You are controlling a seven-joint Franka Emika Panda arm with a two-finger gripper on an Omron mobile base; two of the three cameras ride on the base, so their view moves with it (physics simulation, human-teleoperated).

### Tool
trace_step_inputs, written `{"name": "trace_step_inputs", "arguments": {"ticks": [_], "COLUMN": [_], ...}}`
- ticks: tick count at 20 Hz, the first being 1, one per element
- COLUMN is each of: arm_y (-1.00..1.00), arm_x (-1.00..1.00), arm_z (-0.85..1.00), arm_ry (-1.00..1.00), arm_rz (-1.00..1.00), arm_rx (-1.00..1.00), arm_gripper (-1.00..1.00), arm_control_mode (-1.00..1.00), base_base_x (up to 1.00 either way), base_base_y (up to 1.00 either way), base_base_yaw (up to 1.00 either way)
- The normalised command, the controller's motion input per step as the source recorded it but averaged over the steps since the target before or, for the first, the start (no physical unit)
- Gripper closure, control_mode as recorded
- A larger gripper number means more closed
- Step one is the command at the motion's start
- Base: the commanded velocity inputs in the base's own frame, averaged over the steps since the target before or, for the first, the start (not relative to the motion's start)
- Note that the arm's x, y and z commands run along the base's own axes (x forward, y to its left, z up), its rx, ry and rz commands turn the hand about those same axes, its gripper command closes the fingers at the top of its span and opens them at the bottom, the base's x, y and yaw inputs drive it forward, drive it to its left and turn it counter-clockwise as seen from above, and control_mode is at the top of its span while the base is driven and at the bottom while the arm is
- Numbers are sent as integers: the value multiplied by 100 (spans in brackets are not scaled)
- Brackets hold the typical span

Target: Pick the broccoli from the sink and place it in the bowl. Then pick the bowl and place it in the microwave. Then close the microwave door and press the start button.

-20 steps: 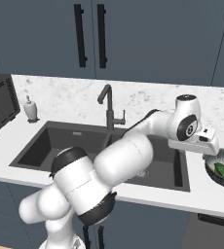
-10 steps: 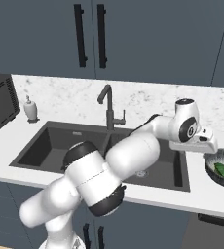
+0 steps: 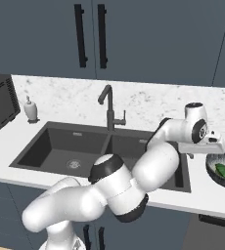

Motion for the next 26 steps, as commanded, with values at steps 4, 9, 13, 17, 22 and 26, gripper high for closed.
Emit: {"name": "trace_step_inputs", "arguments": {"ticks": [4,9,13,17,22,26], "arm_y": [0,-33,-54,-36,-6,0], "arm_x": [47,26,8,9,1,-7], "arm_z": [-49,-49,-39,-37,-35,-29], "arm_ry": [7,5,1,2,1,0], "arm_rz": [5,8,10,9,7,5], "arm_rx": [0,0,0,0,0,0], "arm_gripper": [-100,-100,-100,-100,100,100], "arm_control_mode": [-100,-100,-100,-100,-100,-100], "base_base_x": [0,0,0,0,0,0], "base_base_y": [0,0,0,0,0,0], "base_base_yaw": [0,0,0,0,0,0]}}
